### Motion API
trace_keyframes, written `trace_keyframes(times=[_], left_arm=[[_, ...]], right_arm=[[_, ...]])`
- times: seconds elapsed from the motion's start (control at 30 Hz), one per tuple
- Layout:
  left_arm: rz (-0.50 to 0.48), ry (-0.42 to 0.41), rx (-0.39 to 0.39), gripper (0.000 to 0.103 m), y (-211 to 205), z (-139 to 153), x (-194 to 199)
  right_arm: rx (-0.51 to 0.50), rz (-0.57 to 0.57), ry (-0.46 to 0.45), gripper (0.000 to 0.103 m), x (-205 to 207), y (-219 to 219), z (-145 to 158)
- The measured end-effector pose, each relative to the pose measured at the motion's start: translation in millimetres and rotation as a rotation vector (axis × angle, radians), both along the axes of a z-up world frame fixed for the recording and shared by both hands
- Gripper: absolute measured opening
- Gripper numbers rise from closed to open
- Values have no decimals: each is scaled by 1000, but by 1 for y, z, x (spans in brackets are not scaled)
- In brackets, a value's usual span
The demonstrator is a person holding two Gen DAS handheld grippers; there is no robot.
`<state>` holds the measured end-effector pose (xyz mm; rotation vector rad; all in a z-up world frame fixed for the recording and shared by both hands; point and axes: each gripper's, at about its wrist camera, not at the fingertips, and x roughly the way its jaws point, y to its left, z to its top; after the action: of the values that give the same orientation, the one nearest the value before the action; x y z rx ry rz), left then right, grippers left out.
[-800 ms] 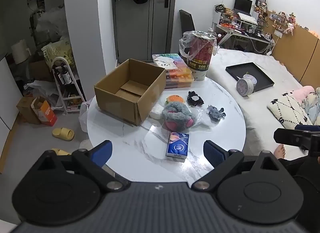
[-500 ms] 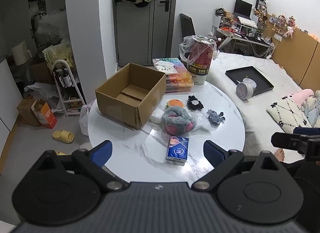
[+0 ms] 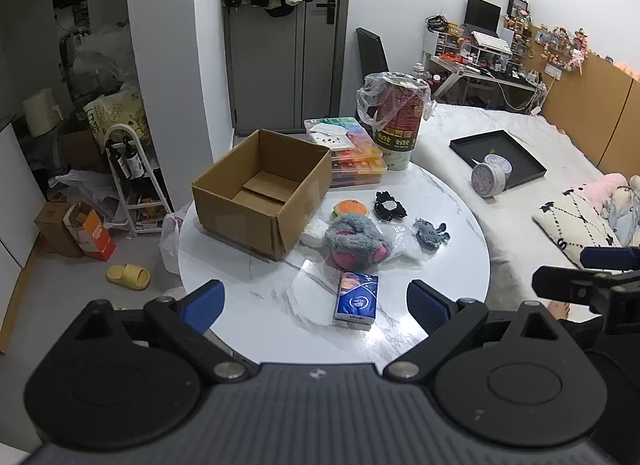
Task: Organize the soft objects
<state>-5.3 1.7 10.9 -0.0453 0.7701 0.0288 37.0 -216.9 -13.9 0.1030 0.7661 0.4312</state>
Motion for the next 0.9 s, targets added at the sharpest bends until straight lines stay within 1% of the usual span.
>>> trace_keyframes(times=[0.13,0.23,0.8,0.9], left_arm=[[-4,-1,1,97,-1,0,0],[-7,3,-13,97,-1,0,0],[8,5,-4,97,-1,-3,0],[10,5,-3,97,-1,-3,0]], right_arm=[[-3,4,3,103,-1,2,0],[-1,2,0,103,-1,2,1],[-9,-5,4,103,2,1,-3],[-25,-12,1,103,3,-1,-6]])
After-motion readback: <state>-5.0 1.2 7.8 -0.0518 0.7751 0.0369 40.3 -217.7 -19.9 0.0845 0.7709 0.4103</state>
